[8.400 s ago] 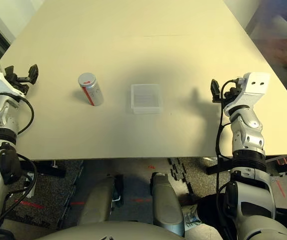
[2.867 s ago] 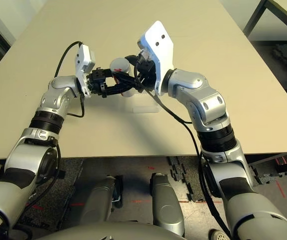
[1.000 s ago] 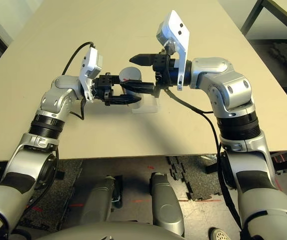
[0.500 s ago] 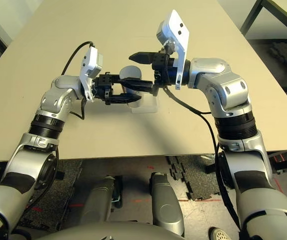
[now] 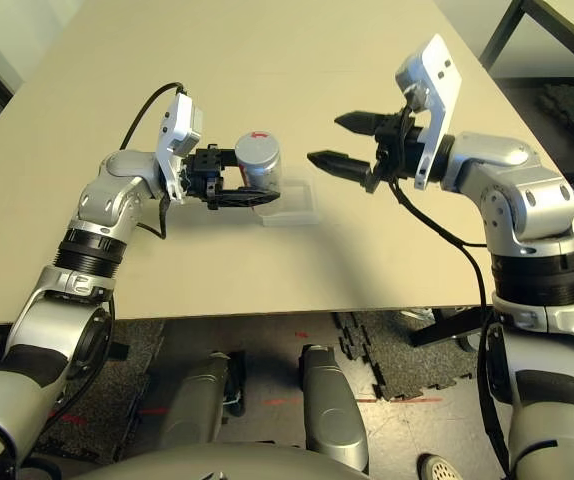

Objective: Pour the medicine from the bottle into the box.

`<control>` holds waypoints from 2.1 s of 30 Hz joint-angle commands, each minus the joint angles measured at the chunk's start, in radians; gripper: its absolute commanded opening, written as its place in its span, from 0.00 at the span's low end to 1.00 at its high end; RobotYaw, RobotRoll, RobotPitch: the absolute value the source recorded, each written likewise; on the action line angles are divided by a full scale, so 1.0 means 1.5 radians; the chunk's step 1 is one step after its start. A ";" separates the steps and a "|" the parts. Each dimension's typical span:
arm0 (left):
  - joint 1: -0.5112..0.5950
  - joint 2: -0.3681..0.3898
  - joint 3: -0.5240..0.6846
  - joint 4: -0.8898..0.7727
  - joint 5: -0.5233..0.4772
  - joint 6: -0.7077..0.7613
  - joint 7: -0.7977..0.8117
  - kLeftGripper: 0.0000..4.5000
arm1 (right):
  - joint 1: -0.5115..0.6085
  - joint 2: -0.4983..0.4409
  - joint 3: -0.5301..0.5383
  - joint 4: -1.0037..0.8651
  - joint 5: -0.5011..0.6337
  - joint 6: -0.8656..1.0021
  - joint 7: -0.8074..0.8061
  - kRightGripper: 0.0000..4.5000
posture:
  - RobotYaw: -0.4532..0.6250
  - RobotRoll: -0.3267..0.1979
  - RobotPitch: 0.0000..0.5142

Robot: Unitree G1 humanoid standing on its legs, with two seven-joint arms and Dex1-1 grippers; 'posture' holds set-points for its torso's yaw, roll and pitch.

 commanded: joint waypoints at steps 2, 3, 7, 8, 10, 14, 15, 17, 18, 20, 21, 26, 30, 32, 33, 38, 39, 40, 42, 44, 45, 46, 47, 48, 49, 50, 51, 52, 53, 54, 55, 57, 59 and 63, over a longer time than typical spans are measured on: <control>-0.011 -0.002 -0.004 0.019 -0.001 -0.012 -0.008 0.62 | -0.005 0.002 -0.003 -0.056 0.034 0.037 -0.014 1.00 | 0.26 0.62 0.33; -0.013 -0.003 -0.004 0.023 0.000 -0.013 -0.008 0.62 | -0.014 0.010 0.002 -0.062 0.038 0.041 -0.020 1.00 | 0.26 0.62 0.33; -0.016 -0.004 -0.005 0.031 0.002 -0.017 -0.010 0.62 | -0.046 0.037 0.022 -0.068 0.044 0.046 -0.031 1.00 | 0.26 0.62 0.33; -0.016 -0.005 -0.005 0.031 0.002 -0.018 -0.010 0.62 | -0.050 0.041 0.024 -0.068 0.044 0.046 -0.032 1.00 | 0.26 0.62 0.33; -0.016 -0.006 -0.006 0.033 0.002 -0.019 -0.010 0.62 | -0.068 0.058 0.039 -0.060 0.039 0.044 -0.034 1.00 | 0.26 0.62 0.33; -0.015 -0.008 -0.008 0.031 0.001 -0.019 -0.010 0.62 | -0.094 0.082 0.068 -0.043 0.029 0.033 -0.028 1.00 | 0.27 0.62 0.34; -0.015 -0.009 -0.008 0.030 0.001 -0.019 -0.010 0.62 | -0.097 0.086 0.074 -0.039 0.027 0.030 -0.026 1.00 | 0.27 0.62 0.34; -0.013 -0.010 -0.008 0.027 0.001 -0.018 -0.008 0.62 | -0.104 0.093 0.082 -0.032 0.025 0.026 -0.023 1.00 | 0.27 0.62 0.34; -0.013 -0.010 -0.008 0.025 0.000 -0.017 -0.008 0.62 | -0.107 0.095 0.086 -0.027 0.022 0.022 -0.021 1.00 | 0.27 0.62 0.34; -0.011 -0.011 -0.008 0.022 0.000 -0.016 -0.006 0.62 | -0.110 0.099 0.092 -0.018 0.015 0.015 -0.019 1.00 | 0.28 0.62 0.34; -0.010 -0.011 -0.008 0.020 0.000 -0.015 -0.005 0.62 | -0.111 0.100 0.094 -0.014 0.011 0.011 -0.018 1.00 | 0.28 0.62 0.34; -0.005 -0.011 -0.007 0.014 -0.002 -0.012 -0.002 0.62 | -0.112 0.102 0.097 0.007 -0.006 -0.007 -0.016 1.00 | 0.28 0.62 0.35; -0.001 -0.010 -0.007 0.014 -0.002 -0.013 -0.002 0.62 | -0.109 0.101 0.092 0.017 -0.016 -0.018 -0.020 1.00 | 0.28 0.62 0.35; -0.001 -0.010 -0.007 0.015 -0.001 -0.015 -0.002 0.62 | -0.106 0.098 0.088 0.018 -0.017 -0.019 -0.021 1.00 | 0.28 0.62 0.34; -0.001 -0.010 -0.007 0.017 -0.001 -0.015 -0.002 0.62 | -0.104 0.095 0.086 0.018 -0.018 -0.019 -0.021 1.00 | 0.28 0.62 0.34; -0.007 -0.011 -0.006 0.031 0.000 -0.023 -0.003 0.62 | -0.083 0.075 0.069 0.003 -0.015 -0.010 -0.023 1.00 | 0.27 0.62 0.33; -0.008 -0.011 -0.006 0.034 0.001 -0.025 -0.003 0.62 | -0.079 0.071 0.066 -0.001 -0.012 -0.008 -0.024 1.00 | 0.27 0.62 0.33; -0.009 -0.012 -0.006 0.036 0.001 -0.027 -0.004 0.62 | -0.073 0.065 0.059 -0.006 -0.009 -0.004 -0.027 1.00 | 0.27 0.62 0.32; -0.011 -0.012 -0.006 0.040 0.001 -0.029 -0.005 0.62 | -0.064 0.053 0.048 -0.013 -0.004 0.001 -0.031 1.00 | 0.26 0.62 0.32; -0.012 -0.012 -0.006 0.043 0.001 -0.031 -0.006 0.62 | -0.056 0.041 0.036 -0.018 0.000 0.006 -0.035 1.00 | 0.26 0.62 0.32; -0.013 -0.013 -0.006 0.044 0.001 -0.031 -0.006 0.62 | -0.051 0.034 0.028 -0.020 0.002 0.008 -0.036 1.00 | 0.26 0.62 0.32; -0.014 -0.013 -0.006 0.045 0.001 -0.032 -0.006 0.62 | -0.046 0.027 0.022 -0.022 0.003 0.010 -0.038 1.00 | 0.26 0.62 0.31; -0.015 -0.013 -0.006 0.046 0.002 -0.033 -0.006 0.62 | -0.041 0.021 0.016 -0.024 0.005 0.012 -0.040 1.00 | 0.26 0.62 0.31; -0.015 -0.014 -0.005 0.047 0.002 -0.033 -0.006 0.62 | -0.037 0.017 0.012 -0.025 0.006 0.014 -0.042 1.00 | 0.26 0.62 0.31; -0.016 -0.014 -0.005 0.049 0.002 -0.034 -0.007 0.62 | -0.036 0.016 0.011 -0.025 0.008 0.014 -0.043 1.00 | 0.25 0.62 0.32; -0.017 -0.014 -0.005 0.050 0.002 -0.035 -0.007 0.62 | -0.030 0.010 0.005 -0.027 0.009 0.015 -0.046 1.00 | 0.25 0.62 0.32; -0.017 -0.014 -0.005 0.052 0.003 -0.035 -0.007 0.62 | -0.023 0.005 0.000 -0.029 0.009 0.016 -0.048 1.00 | 0.25 0.62 0.32; -0.018 -0.015 -0.005 0.054 0.003 -0.036 -0.007 0.62 | -0.013 -0.001 -0.006 -0.035 0.011 0.020 -0.049 1.00 | 0.25 0.62 0.32; -0.020 -0.015 -0.005 0.056 0.004 -0.037 -0.008 0.62 | -0.005 -0.005 -0.011 -0.041 0.014 0.024 -0.051 1.00 | 0.24 0.62 0.32; -0.021 -0.015 -0.005 0.059 0.004 -0.038 -0.008 0.62 | 0.000 -0.006 -0.013 -0.047 0.017 0.027 -0.053 1.00 | 0.24 0.62 0.32; -0.022 -0.015 -0.005 0.061 0.005 -0.039 -0.009 0.62 | 0.004 -0.007 -0.013 -0.053 0.021 0.032 -0.054 1.00 | 0.24 0.62 0.32; -0.024 -0.016 -0.005 0.067 0.006 -0.041 -0.009 0.62 | 0.009 -0.008 -0.012 -0.068 0.032 0.044 -0.055 1.00 | 0.24 0.62 0.32; -0.027 -0.018 -0.005 0.074 0.007 -0.045 -0.009 0.62 | 0.010 -0.006 -0.010 -0.083 0.044 0.057 -0.057 1.00 | 0.24 0.62 0.32; -0.032 -0.018 -0.006 0.084 0.009 -0.049 -0.010 0.62 | -0.019 0.018 0.003 -0.103 0.068 0.079 -0.070 1.00 | 0.23 0.62 0.32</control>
